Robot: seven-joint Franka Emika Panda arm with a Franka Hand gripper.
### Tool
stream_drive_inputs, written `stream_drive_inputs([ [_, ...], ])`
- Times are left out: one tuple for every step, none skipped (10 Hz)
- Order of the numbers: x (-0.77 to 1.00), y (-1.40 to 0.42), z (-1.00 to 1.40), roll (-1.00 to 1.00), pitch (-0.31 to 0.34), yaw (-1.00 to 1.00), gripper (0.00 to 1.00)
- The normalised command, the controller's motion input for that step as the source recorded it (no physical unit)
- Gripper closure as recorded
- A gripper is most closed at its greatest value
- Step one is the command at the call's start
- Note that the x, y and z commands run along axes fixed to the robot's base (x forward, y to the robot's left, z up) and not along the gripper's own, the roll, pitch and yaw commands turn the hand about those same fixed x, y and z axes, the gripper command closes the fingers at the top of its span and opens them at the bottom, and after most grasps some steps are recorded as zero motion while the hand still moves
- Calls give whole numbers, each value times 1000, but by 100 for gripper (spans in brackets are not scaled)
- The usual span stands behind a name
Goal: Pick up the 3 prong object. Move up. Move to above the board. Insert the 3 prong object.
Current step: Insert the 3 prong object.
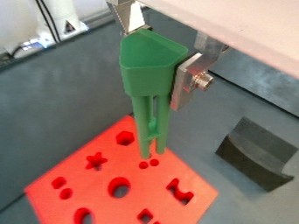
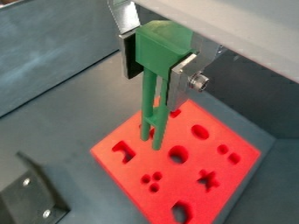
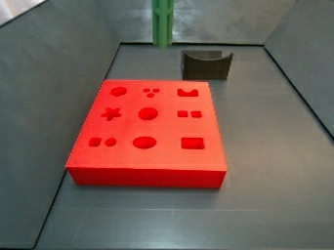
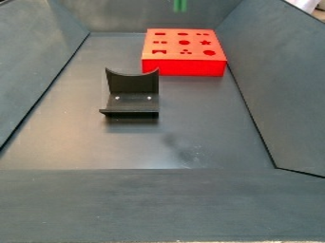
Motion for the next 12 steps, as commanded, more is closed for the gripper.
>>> stream_drive_inputs([
  [0, 0, 0, 0, -16, 163, 100],
  [0, 0, -231, 53, -67, 71, 100],
  [-97, 0, -740, 114, -241, 49, 100],
  [-100, 0, -709, 111, -256, 51, 100],
  [-109, 0, -700, 97, -267, 29, 100],
  [-43, 77, -631, 59, -227, 0, 100],
  [-91, 234, -520, 86, -131, -17, 100],
  [-74, 186, -254, 13, -37, -91, 100],
  [0, 26, -40, -33, -16, -17, 100],
  [71, 0, -197, 0, -59, -14, 100],
  [123, 0, -240, 14, -19, 0, 100],
  [9, 0, -231, 17, -27, 0, 100],
])
